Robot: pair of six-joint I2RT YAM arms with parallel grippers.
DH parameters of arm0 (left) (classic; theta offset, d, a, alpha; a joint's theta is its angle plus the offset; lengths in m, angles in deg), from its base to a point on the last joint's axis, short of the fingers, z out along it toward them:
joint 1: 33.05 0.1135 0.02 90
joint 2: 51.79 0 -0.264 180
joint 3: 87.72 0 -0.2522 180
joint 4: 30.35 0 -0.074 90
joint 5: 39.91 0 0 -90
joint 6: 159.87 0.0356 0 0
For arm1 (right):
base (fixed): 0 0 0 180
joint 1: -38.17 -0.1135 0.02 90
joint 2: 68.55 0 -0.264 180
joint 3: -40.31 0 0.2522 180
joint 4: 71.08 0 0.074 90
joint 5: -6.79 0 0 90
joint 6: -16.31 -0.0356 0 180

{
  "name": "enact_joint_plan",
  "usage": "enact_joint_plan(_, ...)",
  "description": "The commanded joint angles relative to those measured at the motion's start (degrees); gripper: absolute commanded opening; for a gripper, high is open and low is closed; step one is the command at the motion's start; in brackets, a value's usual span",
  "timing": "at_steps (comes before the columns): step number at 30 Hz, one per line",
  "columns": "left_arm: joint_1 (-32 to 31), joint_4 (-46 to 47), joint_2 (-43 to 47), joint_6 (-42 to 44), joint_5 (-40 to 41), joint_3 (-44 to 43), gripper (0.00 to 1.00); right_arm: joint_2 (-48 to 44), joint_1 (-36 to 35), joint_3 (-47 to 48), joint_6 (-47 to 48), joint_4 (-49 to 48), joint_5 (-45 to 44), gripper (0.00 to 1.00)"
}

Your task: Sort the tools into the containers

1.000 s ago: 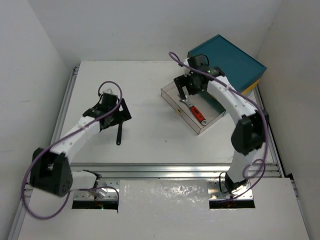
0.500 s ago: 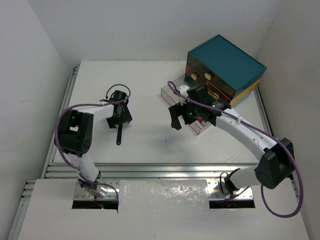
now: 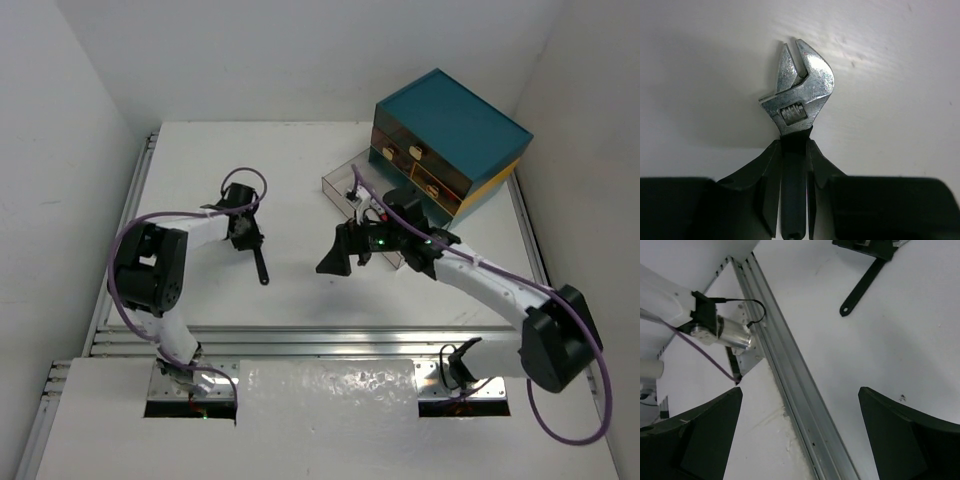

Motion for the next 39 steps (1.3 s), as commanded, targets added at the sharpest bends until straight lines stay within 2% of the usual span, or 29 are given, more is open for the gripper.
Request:
enact_joint_plan(1, -4.2, 0.73, 4.86, -3.19, -6.16, 5.23, 0.0, 5.84, -1.37, -0.99, -4.77, -10.17, -1.21, 0.99)
enact_joint_plan(3, -7.54, 1.35, 10.16, -5.66, -4.93, 5.85, 0.0, 8.41, -1.98, -0.64, -4.84, -10.59, -9.31, 0.99)
enact_joint_plan(9, -12.47, 3.64, 19.31, -10.41, -4.4, 8.49, 0.0, 19.13, -2.08, -0.64, -9.15, -17.89, -13.14, 0.96)
enact_joint_plan(13, -13.52, 6.1, 22.82, -11.9, -6.34, 10.16, 0.0, 25.2, -2.95, -0.98, -14.32, -23.5, -10.09, 0.94)
enact_joint_plan(20, -16.07, 9.88, 26.43, -14.98, -5.55, 11.49, 0.0, 30.39, -5.24, -3.98, -28.39, -44.76, -2.24, 0.93)
enact_joint_plan(24, -16.6, 10.14, 26.34, -15.25, -5.63, 11.48, 0.0, 30.31, -6.99, -3.63, -28.58, -43.82, -4.26, 0.91)
enact_joint_plan(26, -16.95, 11.2, 27.13, -15.6, -6.33, 12.36, 0.0, 30.83, -7.35, -2.14, -28.4, -42.42, -4.0, 0.87)
enact_joint_plan(29, -17.39, 14.27, 29.5, -17.26, -7.92, 14.29, 0.0, 32.68, -8.49, 0.15, -28.4, -40.66, -3.65, 0.49)
enact_joint_plan(30, -17.65, 15.15, 30.12, -17.53, -8.09, 14.64, 0.0, 33.03, -8.75, 0.5, -28.23, -40.74, -3.3, 0.32)
enact_joint_plan(31, -17.66, 15.16, 31.43, -17.44, -8.09, 14.73, 0.0, 32.6, -8.76, 0.33, -28.23, -40.65, -3.3, 0.0)
enact_joint_plan(32, -17.66, 14.89, 31.97, -17.01, -7.75, 14.3, 0.33, 31.81, -8.84, -0.02, -28.05, -39.7, -3.91, 0.0)
enact_joint_plan(33, -17.66, 12.11, 32.41, -16.57, -5.31, 13.6, 0.55, 30.67, -8.76, -0.02, -25.18, -38.21, -5.04, 0.0)
enact_joint_plan(34, -17.74, 9.03, 33.28, -15.17, -2.24, 11.07, 0.94, 27.35, -8.58, 0.67, -22.54, -34.8, -6.45, 0.0)
enact_joint_plan(35, -17.83, 5.7, 33.9, -14.64, 1.1, 9.56, 1.0, 25.23, -8.49, 1.72, -18.51, -23.45, -8.98, 0.0)
enact_joint_plan(36, -17.92, -1.47, 34.69, -14.37, 8.18, 8.07, 1.0, 23.12, -8.41, 4.78, -9.77, -17.16, -16.67, 0.0)
enact_joint_plan(37, -17.83, -4.94, 36.96, -13.76, 11.56, 5.71, 1.0, 19.88, -8.14, 6.64, -5.94, -5.96, -20.4, 0.0)
enact_joint_plan(39, -17.92, -11.18, 42.04, -11.05, 16.75, 3.59, 1.0, 18.27, -5.69, 12.42, 5.71, 3.77, -24.47, 0.0)
